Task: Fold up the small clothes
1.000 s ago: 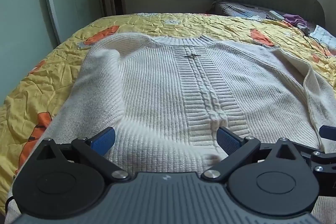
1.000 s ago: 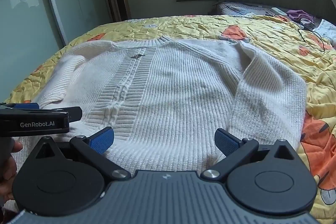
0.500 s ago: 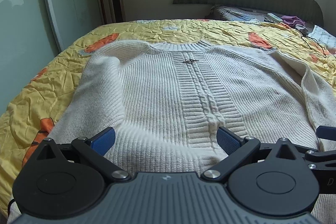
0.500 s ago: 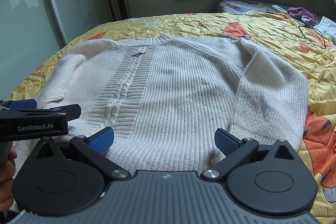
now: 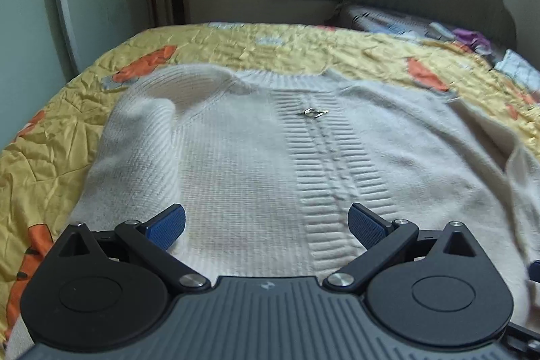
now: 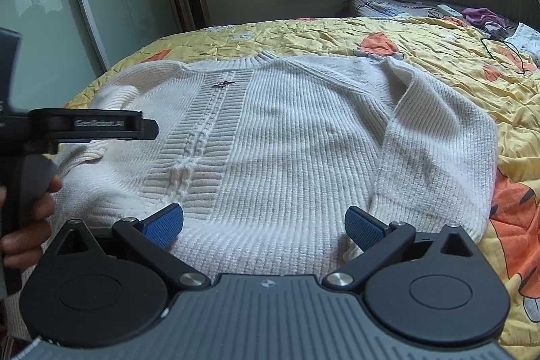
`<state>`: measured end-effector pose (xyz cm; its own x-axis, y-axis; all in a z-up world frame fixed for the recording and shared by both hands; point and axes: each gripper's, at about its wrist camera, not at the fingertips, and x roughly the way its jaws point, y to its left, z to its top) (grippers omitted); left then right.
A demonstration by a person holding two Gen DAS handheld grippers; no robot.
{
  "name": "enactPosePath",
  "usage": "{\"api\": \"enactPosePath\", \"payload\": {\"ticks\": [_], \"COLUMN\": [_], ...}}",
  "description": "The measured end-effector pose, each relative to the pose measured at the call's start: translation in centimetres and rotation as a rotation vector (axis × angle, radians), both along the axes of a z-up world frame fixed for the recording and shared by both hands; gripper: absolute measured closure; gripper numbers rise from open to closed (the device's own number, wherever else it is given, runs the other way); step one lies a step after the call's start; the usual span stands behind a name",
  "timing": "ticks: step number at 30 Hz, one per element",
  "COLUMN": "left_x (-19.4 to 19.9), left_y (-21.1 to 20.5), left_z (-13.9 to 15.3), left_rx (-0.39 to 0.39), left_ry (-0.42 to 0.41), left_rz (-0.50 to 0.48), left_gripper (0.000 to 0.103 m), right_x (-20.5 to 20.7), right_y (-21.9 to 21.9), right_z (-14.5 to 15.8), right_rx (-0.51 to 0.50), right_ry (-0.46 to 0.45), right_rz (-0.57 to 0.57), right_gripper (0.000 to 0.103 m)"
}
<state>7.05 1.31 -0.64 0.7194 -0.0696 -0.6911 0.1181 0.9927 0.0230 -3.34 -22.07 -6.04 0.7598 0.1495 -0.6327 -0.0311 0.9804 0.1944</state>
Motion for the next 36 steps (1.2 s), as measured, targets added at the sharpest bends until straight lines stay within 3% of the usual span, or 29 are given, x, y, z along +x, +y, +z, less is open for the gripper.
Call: {"api": "enactPosePath", "payload": {"ticks": [6,10,12,16,19,21,28,36], "left_x": [0.9,2.1,3.1,2.0,0.1,-1.1,-5.4,-7.1], "left_y": [2.8,5.5,7.2,10.6,11.1,11.1,10.7,11.0], "left_z": [-0.5,-0.7,-1.0,-0.1,0.7,1.1,1.9,0.1], "left_rx": [0.106,0.199,0.224,0.001,-0.050,-0.043,0.044,0.266], "left_ry": [-0.031,-0.080,-0.047,0.011,0.017,0.018,0.015,0.002], "left_rz": [0.073,0.186,0.265,0.268,0.253,0.227,0.140,0.172], "left_gripper": [0.000,0.000,0.000,0.000,0.000,0.000,0.000,0.000], "right_x": [0.0,0.0,-0.1,0.1,0.0,0.0,0.0,0.1], "right_y": [-0.2,0.1,0.2,0.1,0.2,0.2,0.3,0.6], "right_z": [-0.2,-0.2,-0.2,-0.3,-0.4,-0.3,-0.4,-0.4], "right_rx": [0.004,0.001,-0.002,0.003,0.000,-0.001,0.002,-0.003], "right_ry": [0.006,0.007,0.006,0.009,0.010,0.008,0.010,0.014], "right_rz": [-0.001,0.008,0.012,0.007,0.009,0.014,0.018,0.024], "right_gripper": [0.000,0.000,0.000,0.000,0.000,0.000,0.000,0.000]}}
